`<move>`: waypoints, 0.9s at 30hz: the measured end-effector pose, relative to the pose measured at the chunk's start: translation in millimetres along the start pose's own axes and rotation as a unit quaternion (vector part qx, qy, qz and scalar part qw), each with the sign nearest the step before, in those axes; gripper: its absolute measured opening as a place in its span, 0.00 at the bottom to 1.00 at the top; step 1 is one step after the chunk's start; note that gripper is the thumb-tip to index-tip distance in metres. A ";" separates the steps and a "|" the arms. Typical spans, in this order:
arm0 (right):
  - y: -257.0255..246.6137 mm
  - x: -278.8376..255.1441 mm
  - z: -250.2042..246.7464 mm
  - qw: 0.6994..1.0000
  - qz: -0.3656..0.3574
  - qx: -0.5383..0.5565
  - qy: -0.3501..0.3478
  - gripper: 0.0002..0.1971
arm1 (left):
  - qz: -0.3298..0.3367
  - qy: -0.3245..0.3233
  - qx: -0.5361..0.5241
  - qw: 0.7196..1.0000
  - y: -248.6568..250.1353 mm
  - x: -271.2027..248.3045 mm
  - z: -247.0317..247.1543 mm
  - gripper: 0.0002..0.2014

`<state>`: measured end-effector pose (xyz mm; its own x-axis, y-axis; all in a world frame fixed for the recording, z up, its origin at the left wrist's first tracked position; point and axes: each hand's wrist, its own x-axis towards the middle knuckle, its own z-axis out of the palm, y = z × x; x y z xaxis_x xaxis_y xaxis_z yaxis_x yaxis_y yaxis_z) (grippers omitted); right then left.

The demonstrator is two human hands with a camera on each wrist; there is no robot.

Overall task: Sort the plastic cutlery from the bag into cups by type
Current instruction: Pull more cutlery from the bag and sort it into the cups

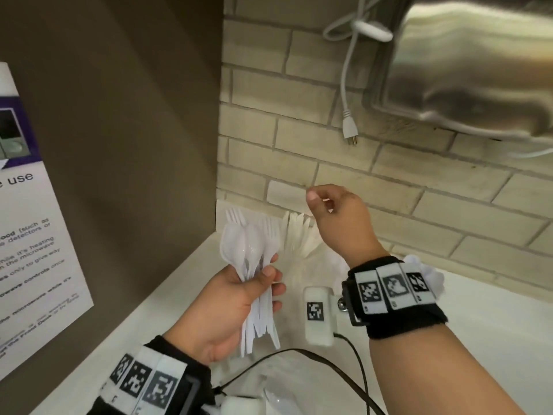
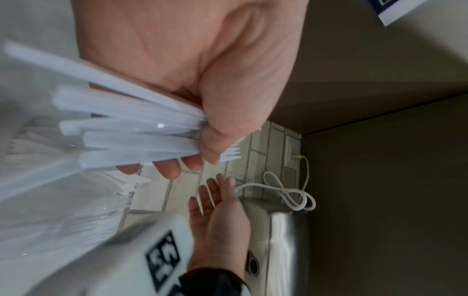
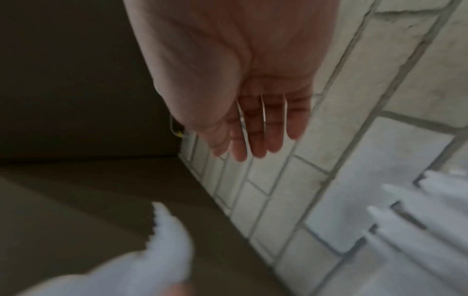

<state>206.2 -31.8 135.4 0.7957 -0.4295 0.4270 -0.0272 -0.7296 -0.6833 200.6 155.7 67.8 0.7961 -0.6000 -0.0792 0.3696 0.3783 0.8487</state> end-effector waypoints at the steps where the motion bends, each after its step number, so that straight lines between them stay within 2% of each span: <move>1: -11.6 -11.7 -7.3 0.998 0.002 0.052 -0.021 0.08 | 0.003 -0.004 0.008 1.000 1.7 -1.6 3.9 0.13; 4: -34.6 -45.7 -22.4 0.982 0.025 0.146 -0.119 0.10 | 0.009 -0.021 0.032 0.999 5.2 -6.9 16.1 0.10; 6: -36.8 -62.4 -25.1 0.973 0.026 0.173 -0.148 0.10 | 0.012 -0.032 0.049 0.998 4.4 -10.5 22.3 0.08; 9: -29.0 -77.9 -26.7 0.972 0.060 0.195 -0.114 0.03 | 0.000 -0.047 0.057 0.997 -1.7 -16.7 28.3 0.10; 12: -21.1 -90.4 -29.4 0.957 0.113 0.244 -0.109 0.04 | -0.026 -0.053 0.035 0.998 -7.9 -21.9 30.5 0.16; 16: -17.0 -100.0 -30.1 0.954 0.126 0.259 -0.085 0.07 | -0.046 -0.074 0.034 0.996 -9.2 -25.4 33.1 0.18; 21: -17.7 -106.7 -26.4 0.928 0.164 0.318 -0.102 0.08 | -0.060 -0.093 0.052 0.993 -10.9 -29.0 38.1 0.16; 23: -15.2 -107.6 -21.4 0.925 0.171 0.324 -0.100 0.11 | -0.067 -0.092 0.067 0.991 -11.6 -31.5 39.6 0.18; 27: -17.6 -109.2 -19.7 0.921 0.171 0.347 -0.043 0.05 | -0.082 -0.093 0.078 0.989 -11.0 -34.0 40.4 0.20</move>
<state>107.8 17.5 112.4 0.8585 -0.5053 0.0877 0.0838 -0.0305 -0.9960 150.1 143.5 82.3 0.6239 -0.7693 -0.1377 0.3968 0.1601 0.9038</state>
